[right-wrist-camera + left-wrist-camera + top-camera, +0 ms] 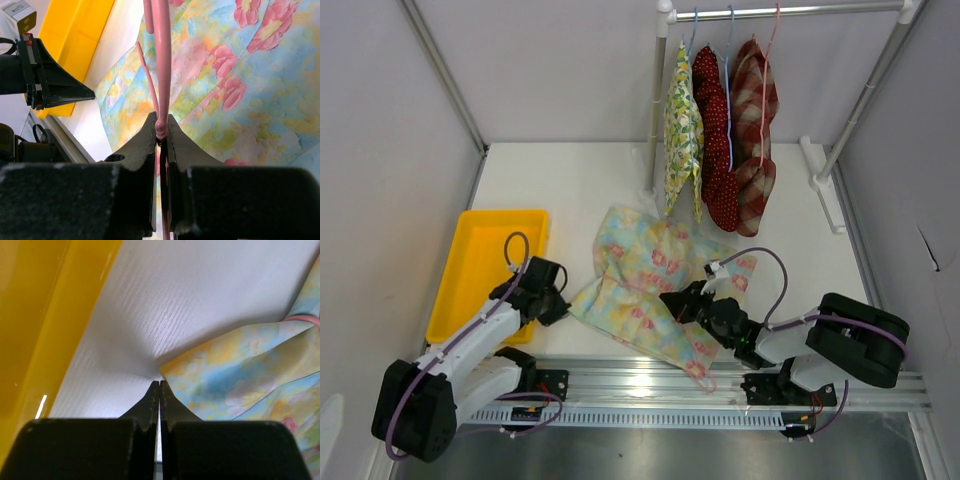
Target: Place the skirt on the hanger
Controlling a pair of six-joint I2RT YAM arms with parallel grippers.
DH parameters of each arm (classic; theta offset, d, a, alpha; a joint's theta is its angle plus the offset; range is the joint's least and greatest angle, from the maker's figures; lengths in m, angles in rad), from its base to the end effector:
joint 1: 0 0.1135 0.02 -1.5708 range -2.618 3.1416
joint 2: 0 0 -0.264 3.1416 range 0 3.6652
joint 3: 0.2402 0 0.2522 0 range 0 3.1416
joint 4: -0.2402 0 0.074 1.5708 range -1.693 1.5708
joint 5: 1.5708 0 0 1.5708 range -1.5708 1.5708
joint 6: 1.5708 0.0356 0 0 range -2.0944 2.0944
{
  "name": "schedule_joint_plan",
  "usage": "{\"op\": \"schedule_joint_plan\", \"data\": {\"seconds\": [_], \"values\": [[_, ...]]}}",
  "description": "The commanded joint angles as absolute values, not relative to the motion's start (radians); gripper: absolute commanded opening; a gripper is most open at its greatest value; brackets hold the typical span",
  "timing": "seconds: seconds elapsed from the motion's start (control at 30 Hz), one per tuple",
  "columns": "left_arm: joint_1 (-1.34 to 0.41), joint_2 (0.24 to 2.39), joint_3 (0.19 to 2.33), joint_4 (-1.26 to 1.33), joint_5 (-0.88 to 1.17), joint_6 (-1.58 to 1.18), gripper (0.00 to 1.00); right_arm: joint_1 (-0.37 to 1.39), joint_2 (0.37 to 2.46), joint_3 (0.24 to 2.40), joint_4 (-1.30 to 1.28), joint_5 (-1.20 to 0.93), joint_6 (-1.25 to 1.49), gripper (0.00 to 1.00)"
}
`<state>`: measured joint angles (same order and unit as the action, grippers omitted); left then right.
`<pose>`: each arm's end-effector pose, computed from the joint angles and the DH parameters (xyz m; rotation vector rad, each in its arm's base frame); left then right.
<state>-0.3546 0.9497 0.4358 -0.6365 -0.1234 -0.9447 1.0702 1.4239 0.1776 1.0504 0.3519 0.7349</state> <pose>0.1458 -0.0493 0.1602 -0.8268 2.5970 -0.2177 0.1172 0.1886 0.1407 -0.0423 1.8647 0.9861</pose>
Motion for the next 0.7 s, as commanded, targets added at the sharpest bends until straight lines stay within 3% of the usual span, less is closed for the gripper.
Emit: {"op": "schedule_joint_plan", "data": {"seconds": [0.0,0.13,0.23,0.27,0.37,0.5,0.67], "values": [[-0.331,0.959,0.476,-0.614,-0.101,-0.881,0.0,1.025,1.43,0.152,0.89,0.428,0.641,0.0],[-0.359,0.94,0.497,-0.551,-0.019,-0.821,0.02,1.0,1.485,0.19,0.911,0.35,0.6,0.0],[-0.458,0.888,0.544,-0.557,-0.018,-0.795,0.2,0.994,1.54,0.207,0.942,0.319,0.604,0.0],[-0.488,0.876,0.564,-0.558,-0.037,-0.792,0.33,0.994,1.551,0.209,0.949,0.315,0.607,0.0],[-0.593,0.876,0.601,-0.525,-0.022,-0.776,0.5,0.993,1.583,0.218,0.963,0.308,0.615,0.0],[-0.805,0.968,0.617,-0.424,-0.053,-0.811,0.54,0.991,1.592,0.227,0.953,0.308,0.615,0.0],[-0.948,1.124,0.586,-0.231,-0.075,-0.891,0.54,0.986,1.58,0.225,0.934,0.305,0.612,0.0]]}}
